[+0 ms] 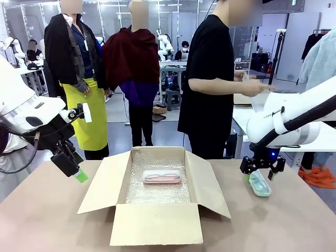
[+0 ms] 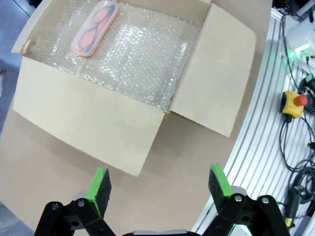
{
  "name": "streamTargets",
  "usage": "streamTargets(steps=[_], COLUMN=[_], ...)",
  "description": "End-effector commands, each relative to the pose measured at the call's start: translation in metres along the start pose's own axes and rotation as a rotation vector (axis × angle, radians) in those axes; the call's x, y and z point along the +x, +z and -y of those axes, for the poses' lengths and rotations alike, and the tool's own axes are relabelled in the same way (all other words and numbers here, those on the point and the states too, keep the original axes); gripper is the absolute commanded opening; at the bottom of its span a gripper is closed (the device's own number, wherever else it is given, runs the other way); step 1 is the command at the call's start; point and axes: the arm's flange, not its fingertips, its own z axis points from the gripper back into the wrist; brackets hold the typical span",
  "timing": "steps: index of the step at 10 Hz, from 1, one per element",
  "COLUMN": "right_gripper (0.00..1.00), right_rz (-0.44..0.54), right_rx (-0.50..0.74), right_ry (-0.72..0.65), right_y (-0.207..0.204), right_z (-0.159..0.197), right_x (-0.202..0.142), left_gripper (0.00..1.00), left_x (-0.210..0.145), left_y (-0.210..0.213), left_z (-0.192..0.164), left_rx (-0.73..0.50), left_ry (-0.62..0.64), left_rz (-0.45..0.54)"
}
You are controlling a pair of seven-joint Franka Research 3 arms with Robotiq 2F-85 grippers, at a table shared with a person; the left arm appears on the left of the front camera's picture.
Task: Pack the glasses set securely to prepare it for shipping.
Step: Put the Glasses case from the right side of the table into the Package Box.
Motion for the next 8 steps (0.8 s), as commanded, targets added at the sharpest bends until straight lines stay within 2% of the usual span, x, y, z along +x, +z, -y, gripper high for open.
streamTargets(steps=[1,8], right_gripper=[1.0,1.0], right_rz=[-0.002,-0.047], right_rx=[-0.028,-0.016], right_ry=[-0.057,-0.101], right_y=[-0.011,-0.057], right_z=[0.003,0.013], right_x=[0.01,0.034], left_gripper=[1.0,1.0], left_x=[-0.002,-0.002], left_y=[0.001,0.001], left_z=[0.001,0.001], left_rx=[-0.015,-0.015], left_ry=[-0.003,-0.003], left_rz=[0.008,0.008])
